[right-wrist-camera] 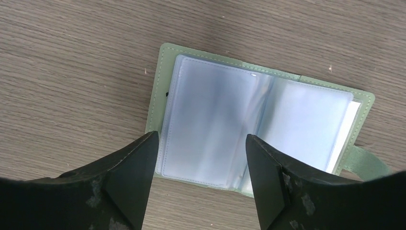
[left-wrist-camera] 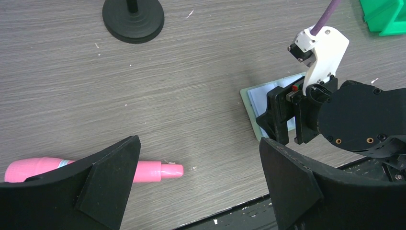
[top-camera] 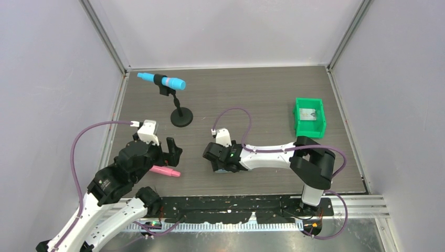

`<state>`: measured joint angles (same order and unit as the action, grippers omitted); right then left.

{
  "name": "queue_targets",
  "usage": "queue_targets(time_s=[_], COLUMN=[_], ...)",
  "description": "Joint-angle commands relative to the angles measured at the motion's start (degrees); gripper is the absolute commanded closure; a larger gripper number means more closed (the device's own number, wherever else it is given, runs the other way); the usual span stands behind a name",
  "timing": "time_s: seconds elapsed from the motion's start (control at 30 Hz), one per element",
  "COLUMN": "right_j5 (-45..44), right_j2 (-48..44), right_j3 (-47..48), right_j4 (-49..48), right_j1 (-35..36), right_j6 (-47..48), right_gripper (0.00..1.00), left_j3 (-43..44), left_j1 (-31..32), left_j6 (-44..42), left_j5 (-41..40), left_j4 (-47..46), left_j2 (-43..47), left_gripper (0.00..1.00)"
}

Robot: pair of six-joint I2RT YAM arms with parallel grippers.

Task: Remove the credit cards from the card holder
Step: Remove the credit card from the card holder.

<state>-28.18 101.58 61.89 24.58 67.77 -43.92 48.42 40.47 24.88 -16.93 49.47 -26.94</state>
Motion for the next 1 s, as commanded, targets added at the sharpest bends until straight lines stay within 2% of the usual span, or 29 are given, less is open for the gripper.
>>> queue_targets(time_s=[0.0, 0.3, 0.4, 0.47, 0.6, 0.87, 0.97], right_j5=[-2.98, -1.68, -1.48, -1.03, -0.55, 0.1, 3.08], right_j2=[-2.6, -0.5, -0.71, -1.16, -2.61, -7.14, -9.63], right_j3=[-0.28, -1.06, -2.22, -3.08, -4.87, -8.27, -11.27], right_j4=[0.13, -0.15, -0.74, -1.54, -3.05, -6.55, -12.19], right_j1=[0.35, 0.35, 0.16, -0.19, -0.92, -1.8, -3.13], right_j6=[-0.38, -1.05, -1.48, -1.43, -1.28, 0.31, 1.4], right_gripper=[0.26, 0.24, 0.27, 0.33, 0.55, 0.68, 0.7], left_j3=[-0.08, -0.17, -0.17, -0.17, -0.17, -0.17, -0.42], left_j1=[-0.2, -0.21, -0.16, -0.16, -0.21, -0.19, -0.21], left_j6=[-0.36, -0.27, -0.27, -0.27, -0.27, 0.03, 1.13], left_j5=[0.42, 0.58, 0.58, 0.58, 0.54, 1.4, 3.58], left_j4=[-1.4, -1.42, -1.48, -1.52, -1.51, -1.82, -2.44], left_j2=[-0.6, -0.57, -0.48, -0.48, -0.46, -0.89, -1.36], left_gripper=[0.0, 0.0, 0.0, 0.0, 0.0, 0.0, 0.0])
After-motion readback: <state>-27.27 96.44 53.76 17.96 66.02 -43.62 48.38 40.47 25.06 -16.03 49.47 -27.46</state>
